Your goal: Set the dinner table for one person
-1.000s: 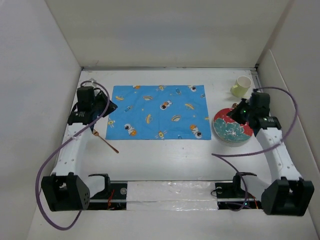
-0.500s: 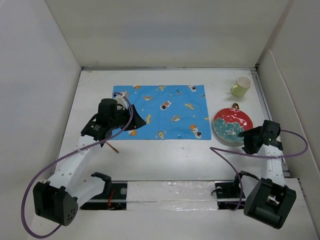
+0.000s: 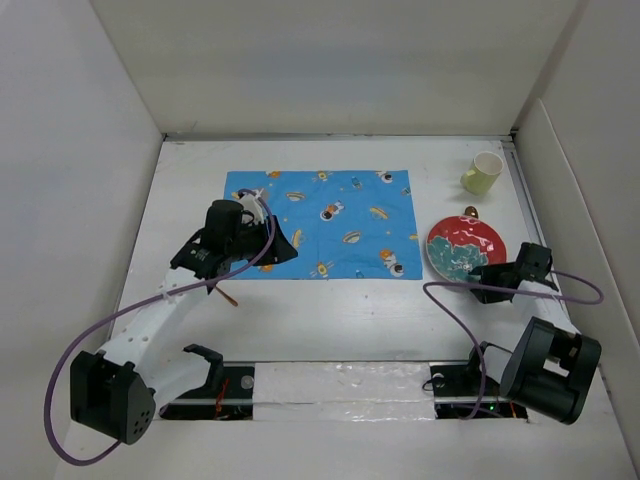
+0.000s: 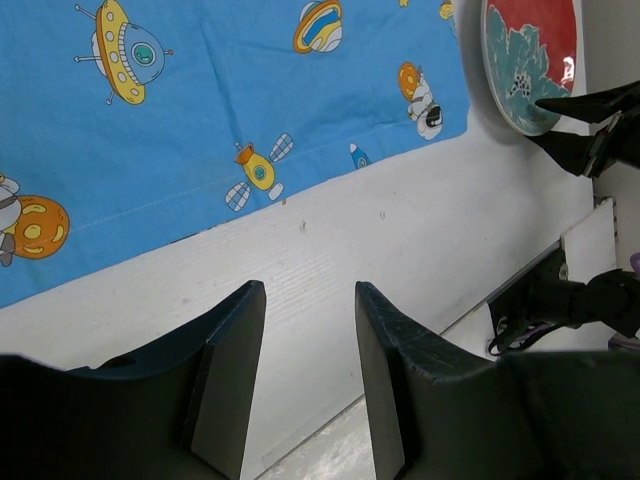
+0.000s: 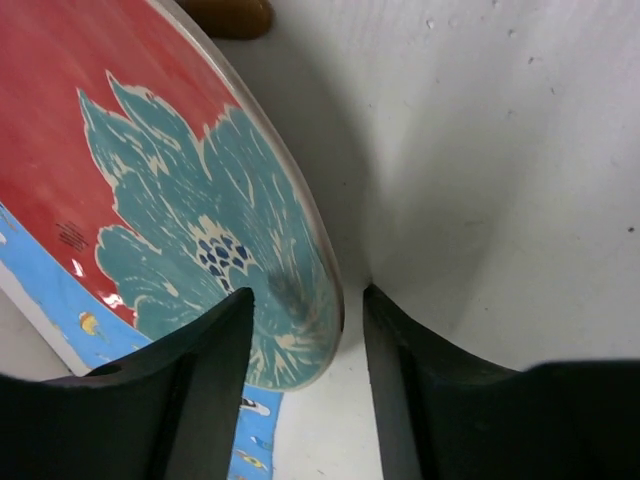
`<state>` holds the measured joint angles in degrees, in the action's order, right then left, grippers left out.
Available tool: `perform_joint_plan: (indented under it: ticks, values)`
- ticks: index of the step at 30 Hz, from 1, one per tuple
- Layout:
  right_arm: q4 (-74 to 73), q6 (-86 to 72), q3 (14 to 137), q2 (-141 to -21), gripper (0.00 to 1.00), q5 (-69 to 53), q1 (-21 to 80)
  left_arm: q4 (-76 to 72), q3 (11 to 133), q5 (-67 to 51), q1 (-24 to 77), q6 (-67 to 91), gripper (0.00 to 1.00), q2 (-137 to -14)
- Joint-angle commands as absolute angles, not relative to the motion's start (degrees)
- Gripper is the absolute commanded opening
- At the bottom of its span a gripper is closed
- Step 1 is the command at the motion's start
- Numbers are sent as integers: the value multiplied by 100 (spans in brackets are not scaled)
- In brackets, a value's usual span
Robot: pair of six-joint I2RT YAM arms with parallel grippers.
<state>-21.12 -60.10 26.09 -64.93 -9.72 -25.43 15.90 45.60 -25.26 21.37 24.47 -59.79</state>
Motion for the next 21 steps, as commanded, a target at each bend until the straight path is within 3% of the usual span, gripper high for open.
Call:
perform_joint_plan:
  ticks: [1, 6, 10, 15, 21]
  values:
    - [-1714, -6372, 2470, -6600, 49, -844, -2549, 1397, 4746, -2654, 2136, 2364, 38, -6003]
    - [-1503, -6758, 2268, -6750, 39, -835, -2549, 1433, 4860, -2575, 2136, 2347, 36, -6038]
    - [-1643, -6847, 2206, -6610, 20, -730, -2496, 1441, 4939, -2567, 2136, 2347, 35, -6047]
    - [-2449, -6575, 2504, -5574, 1, -598, -2496, 1398, 5124, -2531, 2136, 2426, 37, -6029]
    - [-3453, -6127, 3900, -4283, 0, -334, -2496, 1310, 5466, -2549, 2136, 2716, 37, -6187]
